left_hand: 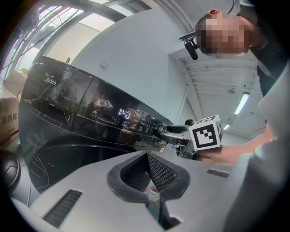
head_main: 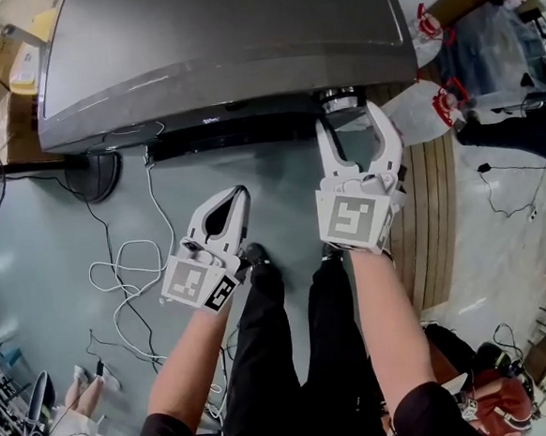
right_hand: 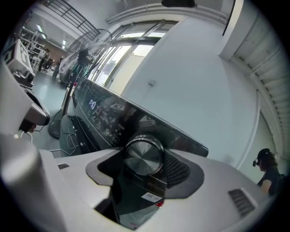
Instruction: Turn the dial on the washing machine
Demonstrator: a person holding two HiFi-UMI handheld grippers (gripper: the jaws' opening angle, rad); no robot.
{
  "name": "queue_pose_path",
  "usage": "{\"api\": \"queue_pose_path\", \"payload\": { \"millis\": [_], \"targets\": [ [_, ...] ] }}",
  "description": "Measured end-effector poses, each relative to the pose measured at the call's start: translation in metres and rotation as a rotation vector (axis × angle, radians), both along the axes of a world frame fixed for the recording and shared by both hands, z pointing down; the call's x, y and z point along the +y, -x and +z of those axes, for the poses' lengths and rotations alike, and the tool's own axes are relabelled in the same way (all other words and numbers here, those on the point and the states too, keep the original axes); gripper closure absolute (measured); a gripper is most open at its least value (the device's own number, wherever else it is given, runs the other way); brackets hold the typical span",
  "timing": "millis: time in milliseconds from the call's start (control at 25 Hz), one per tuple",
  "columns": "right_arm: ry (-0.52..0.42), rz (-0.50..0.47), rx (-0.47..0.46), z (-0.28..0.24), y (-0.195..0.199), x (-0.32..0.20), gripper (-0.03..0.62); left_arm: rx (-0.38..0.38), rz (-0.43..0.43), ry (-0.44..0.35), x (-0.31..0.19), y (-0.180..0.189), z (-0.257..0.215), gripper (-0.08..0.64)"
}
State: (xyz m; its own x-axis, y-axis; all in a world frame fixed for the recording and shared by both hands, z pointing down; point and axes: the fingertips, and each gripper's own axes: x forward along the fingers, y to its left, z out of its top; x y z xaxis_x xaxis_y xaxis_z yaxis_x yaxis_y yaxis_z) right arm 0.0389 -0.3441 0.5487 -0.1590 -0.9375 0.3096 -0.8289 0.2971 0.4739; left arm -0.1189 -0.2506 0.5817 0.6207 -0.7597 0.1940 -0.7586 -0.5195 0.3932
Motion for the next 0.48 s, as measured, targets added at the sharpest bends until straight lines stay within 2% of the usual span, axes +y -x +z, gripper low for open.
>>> {"api": "queue_pose_path", "payload": {
  "millis": [360, 480],
  "targets": [
    [-0.069, -0.075, 0.144, -0.003, 0.002, -0.001, 0.304, 0.014, 0.020, 0.006, 0.005, -0.014, 0.005, 0.545],
    [-0.077, -0.096, 0.167, -0.004, 0.003, -0.001, 0.304, 0.015, 0.019, 0.006, 0.005, -0.017, 0.006, 0.545]
  ]
}}
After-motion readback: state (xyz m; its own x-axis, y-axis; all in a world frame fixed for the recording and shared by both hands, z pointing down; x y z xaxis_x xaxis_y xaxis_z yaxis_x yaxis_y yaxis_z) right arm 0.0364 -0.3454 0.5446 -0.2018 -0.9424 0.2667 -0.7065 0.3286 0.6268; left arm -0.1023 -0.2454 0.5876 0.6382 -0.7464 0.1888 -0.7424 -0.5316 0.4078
